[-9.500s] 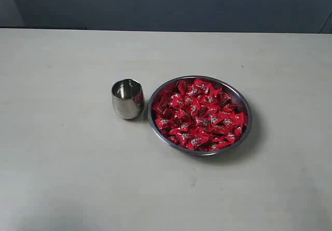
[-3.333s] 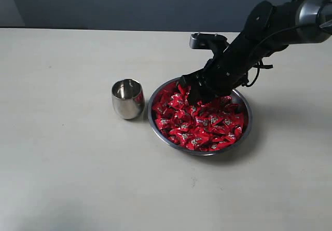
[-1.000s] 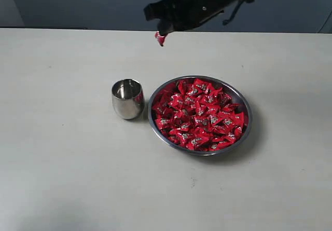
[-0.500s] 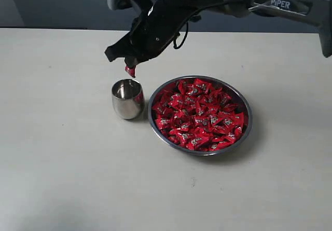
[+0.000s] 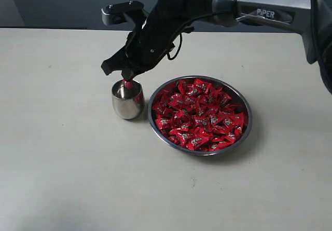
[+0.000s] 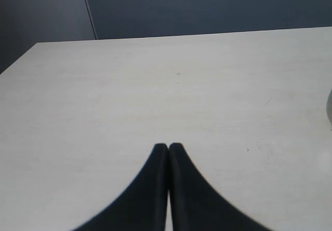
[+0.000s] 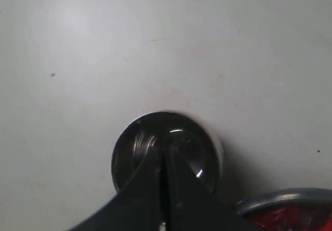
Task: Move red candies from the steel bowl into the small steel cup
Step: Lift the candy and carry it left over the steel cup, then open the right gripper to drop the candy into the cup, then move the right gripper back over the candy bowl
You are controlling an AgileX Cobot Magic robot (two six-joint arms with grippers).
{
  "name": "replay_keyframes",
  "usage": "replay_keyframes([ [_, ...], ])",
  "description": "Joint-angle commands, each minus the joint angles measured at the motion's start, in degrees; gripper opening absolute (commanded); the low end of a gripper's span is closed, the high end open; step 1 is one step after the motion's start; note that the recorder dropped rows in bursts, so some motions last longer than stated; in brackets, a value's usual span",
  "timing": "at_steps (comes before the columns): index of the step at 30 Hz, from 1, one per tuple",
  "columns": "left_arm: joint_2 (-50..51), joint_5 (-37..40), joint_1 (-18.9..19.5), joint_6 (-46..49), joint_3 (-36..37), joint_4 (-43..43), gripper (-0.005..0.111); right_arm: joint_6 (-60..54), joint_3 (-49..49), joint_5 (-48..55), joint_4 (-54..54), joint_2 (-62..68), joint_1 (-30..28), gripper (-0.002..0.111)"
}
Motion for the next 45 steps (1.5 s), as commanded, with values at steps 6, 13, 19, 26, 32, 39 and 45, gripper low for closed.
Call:
replay_keyframes([
  [6, -0.27, -0.45, -0.38, -0.08, 0.26, 0.11, 0.000, -0.03, -0.40, -1.28, -2.47, 0.06, 0.96, 0.015],
  [13, -0.27, -0.45, -0.38, -0.08, 0.26, 0.11, 0.000, 0.08, -0.40, 0.67, -2.36, -0.97, 0.96, 0.035],
  [19, -0.27, -0.45, -0.38, -0.08, 0.26, 0.11, 0.000, 0.20, -0.40, -0.80, -6.97, -5.29, -0.12, 0.014],
  [26, -0.27, -0.45, -0.38, -0.08, 0.26, 0.11, 0.000, 3.68, 1.94, -2.96, -4.72, -11.83, -4.70, -0.001],
  [32, -0.27, -0.45, -0.38, -0.08, 0.26, 0.11, 0.000, 3.68, 15.22, -14.91, -3.78, -20.77, -7.21, -0.001],
  [39, -0.27, -0.45, -0.38, -0.08, 0.26, 0.11, 0.000, 3.82, 35.37, -29.14, -1.76, -31.27, -11.82, -0.001],
  [45, -0.27, -0.45, -0.38, -0.08, 0.26, 0.11, 0.000, 3.82, 46.53, -32.70, -0.90, -34.33, -16.54, -0.001],
])
